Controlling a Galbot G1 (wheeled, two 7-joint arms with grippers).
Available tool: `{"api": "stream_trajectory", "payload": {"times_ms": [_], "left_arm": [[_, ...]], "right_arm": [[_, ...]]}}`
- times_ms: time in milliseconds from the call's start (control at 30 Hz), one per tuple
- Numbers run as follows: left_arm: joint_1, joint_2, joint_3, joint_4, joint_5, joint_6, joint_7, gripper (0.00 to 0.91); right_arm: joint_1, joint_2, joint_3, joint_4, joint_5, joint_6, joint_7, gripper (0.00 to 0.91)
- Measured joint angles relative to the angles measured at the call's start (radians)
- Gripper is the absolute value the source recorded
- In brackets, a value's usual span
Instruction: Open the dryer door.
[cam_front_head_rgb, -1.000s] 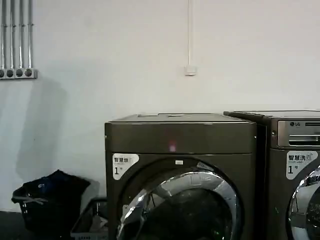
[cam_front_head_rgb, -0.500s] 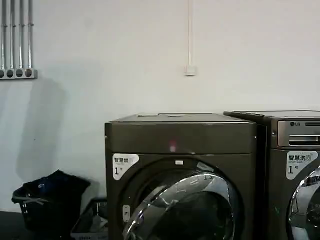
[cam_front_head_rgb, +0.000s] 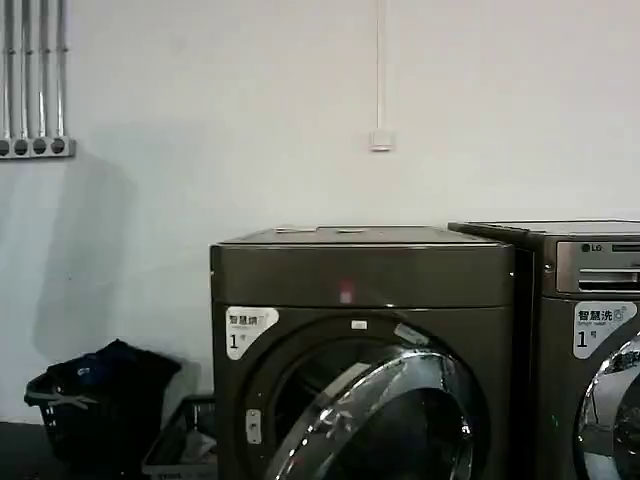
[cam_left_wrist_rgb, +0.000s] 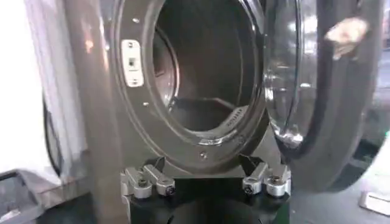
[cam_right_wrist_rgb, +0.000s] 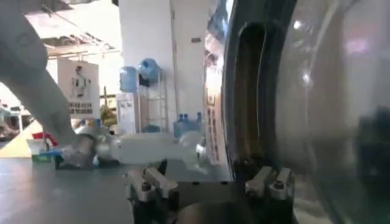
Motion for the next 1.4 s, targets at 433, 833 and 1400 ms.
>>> {"api": "stream_trajectory", "payload": {"times_ms": [433, 833, 1400], "left_arm": [[-0.154, -0.028, 0.148, 0.101, 0.018, -0.031, 0.015, 0.907], [-0.274, -0.077, 0.305, 0.176, 0.024, -0.064, 0.056, 0.907], [-0.445, -0.108, 0.537, 0.277, 0.036, -0.184, 0.204, 0.907]], "right_arm": [[-0.155, -0.091, 0.163, 0.073, 0.000, 0.025, -0.002, 0.907], [-0.461, -0.180, 0.458, 0.160, 0.003, 0.067, -0.003, 0.907], [-0.914, -0.182, 0.928, 0.268, 0.022, 0.130, 0.053, 0.907]]}}
